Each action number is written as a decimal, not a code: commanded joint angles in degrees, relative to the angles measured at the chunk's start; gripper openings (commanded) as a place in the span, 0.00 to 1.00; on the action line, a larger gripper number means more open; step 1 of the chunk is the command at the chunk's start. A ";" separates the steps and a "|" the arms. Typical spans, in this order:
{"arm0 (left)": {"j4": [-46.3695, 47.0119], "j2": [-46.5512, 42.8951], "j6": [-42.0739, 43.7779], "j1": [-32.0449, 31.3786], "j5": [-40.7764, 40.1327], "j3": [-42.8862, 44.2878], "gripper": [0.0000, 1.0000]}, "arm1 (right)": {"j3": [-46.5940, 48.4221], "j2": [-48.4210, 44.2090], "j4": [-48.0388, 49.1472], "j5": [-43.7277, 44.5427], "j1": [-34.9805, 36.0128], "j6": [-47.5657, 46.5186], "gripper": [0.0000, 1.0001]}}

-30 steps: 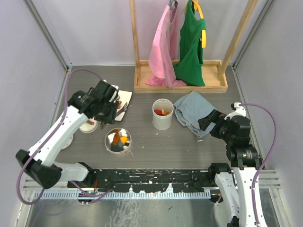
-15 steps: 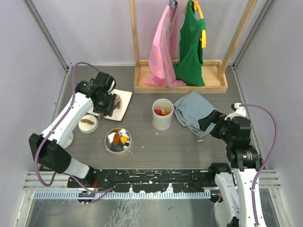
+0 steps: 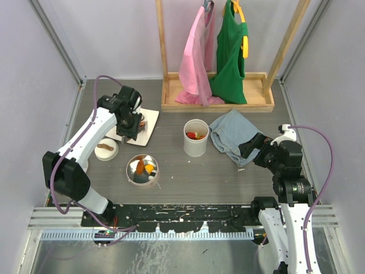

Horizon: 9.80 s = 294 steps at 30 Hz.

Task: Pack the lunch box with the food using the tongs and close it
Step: Pick up the fake food from the plate, then place the fake food in the packing box, then pick up the fake food from the plate, then place the fake food in the packing box.

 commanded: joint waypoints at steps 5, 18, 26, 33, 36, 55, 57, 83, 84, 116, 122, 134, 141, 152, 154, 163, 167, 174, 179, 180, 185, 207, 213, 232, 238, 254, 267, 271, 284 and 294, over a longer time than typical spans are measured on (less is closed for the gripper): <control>3.00 0.14 0.98 1.35 0.56 -0.04 0.35 | 0.98 0.20 3.27 -0.75 0.29 -1.33 1.00; 2.88 -0.05 1.32 1.81 0.35 -0.53 0.30 | 0.98 -0.02 3.27 -0.85 0.38 -1.33 1.00; 2.55 -1.30 1.70 1.87 0.03 -0.26 0.24 | 0.92 -0.09 3.27 -0.90 0.34 -1.33 1.00; 2.42 -2.54 2.09 1.87 -0.08 -0.04 0.22 | 0.92 -0.14 3.27 -0.95 0.34 -1.33 1.00; 2.40 -3.09 2.17 1.84 0.51 0.09 0.22 | 0.92 -0.15 3.27 -0.99 0.34 -1.34 1.00; -6.18 -21.11 1.05 1.87 5.16 -4.96 0.21 | 0.75 -0.14 3.27 -1.06 0.32 -0.95 1.00; -7.62 -23.59 0.45 1.87 6.24 -6.11 0.22 | 0.59 -0.19 3.51 -1.10 0.34 -0.74 1.00; -26.19 -39.40 -3.68 0.50 16.00 -13.93 0.23 | 0.41 0.13 3.71 -1.57 0.34 -0.71 1.00; -26.34 -39.34 -3.80 0.01 16.44 -14.51 0.23 | 0.40 0.12 3.71 -1.60 0.34 -0.71 1.00; -25.70 -36.15 -5.03 -5.95 13.74 -11.03 0.36 | 0.37 0.29 3.89 -1.62 0.34 -0.85 1.00; -22.92 -36.01 -6.16 -5.97 9.01 -8.34 0.36 | 0.39 0.29 3.89 -1.65 0.34 -0.87 1.00; -13.17 -29.57 -5.20 -5.95 2.45 -4.99 0.39 | 0.42 0.03 3.89 -1.84 0.34 -0.89 1.00; -9.00 -21.72 -1.68 -5.28 -2.86 -0.52 0.42 | 0.48 0.06 3.89 -1.94 0.33 -1.06 1.00; -4.62 -12.46 1.56 2.30 -5.21 -1.72 0.43 | 0.57 -0.06 3.86 -2.26 0.34 -1.40 1.00; -4.55 -11.22 1.54 3.01 -5.17 -2.18 0.42 | 0.56 -0.12 3.89 -2.27 0.33 -1.45 1.00; -2.19 -9.84 2.33 5.15 -5.49 -5.26 0.43 | 0.57 -0.24 3.89 -2.36 0.34 -1.50 1.00; -1.42 -9.46 2.81 5.80 -4.63 -6.69 0.43 | 0.57 0.03 3.89 -2.30 0.34 -1.55 1.00; 0.36 -7.97 2.68 6.55 -3.23 -9.24 0.43 | 0.55 -0.23 3.89 -2.44 0.34 -1.52 1.00; 1.43 -6.51 2.73 6.98 -2.83 -10.50 0.42 | 0.49 -0.21 3.97 -2.44 0.33 -1.55 1.00; 1.69 -6.13 2.71 7.09 -2.94 -10.59 0.42 | 0.48 -0.23 3.98 -2.45 0.34 -1.51 1.00; 2.02 -5.89 2.62 7.65 -2.14 -11.29 0.37 | 0.48 -0.24 3.98 -2.44 0.31 -1.51 1.00; 1.43 -12.07 1.63 7.64 1.66 -11.78 0.26 | 0.37 1.08 3.99 -2.37 0.34 -1.68 1.00; 0.98 -13.93 2.14 7.61 2.79 -10.87 0.26 | 0.20 1.44 3.86 -1.60 0.33 -1.03 1.00; -3.64 -19.90 -1.28 7.54 11.20 -5.91 0.24 | -2.01 -0.07 5.13 -4.60 0.34 1.40 1.00; -7.92 -25.89 -2.94 7.23 13.27 -4.93 0.24 | 2.20 1.58 2.59 -0.35 0.33 -2.13 1.00; -15.57 -32.40 -5.17 5.70 18.54 -4.97 0.23 | -1.92 -9.22 8.72 16.78 0.34 -4.21 1.00; -19.37 -37.05 -5.85 4.77 22.78 -10.30 0.22 | -3.73 -11.01 10.43 16.68 0.38 -4.82 1.00; -21.18 -38.37 -5.82 4.69 23.17 -11.29 0.23 | -3.82 -10.71 10.73 16.92 0.31 -5.00 1.00; -25.97 -40.49 -6.38 3.08 20.44 -15.78 0.23 | -4.35 -10.97 11.62 16.90 0.34 -5.74 1.00; -26.02 -40.01 -6.18 1.23 20.54 -17.06 0.27 | -4.74 -12.60 11.71 16.59 0.86 -5.61 1.00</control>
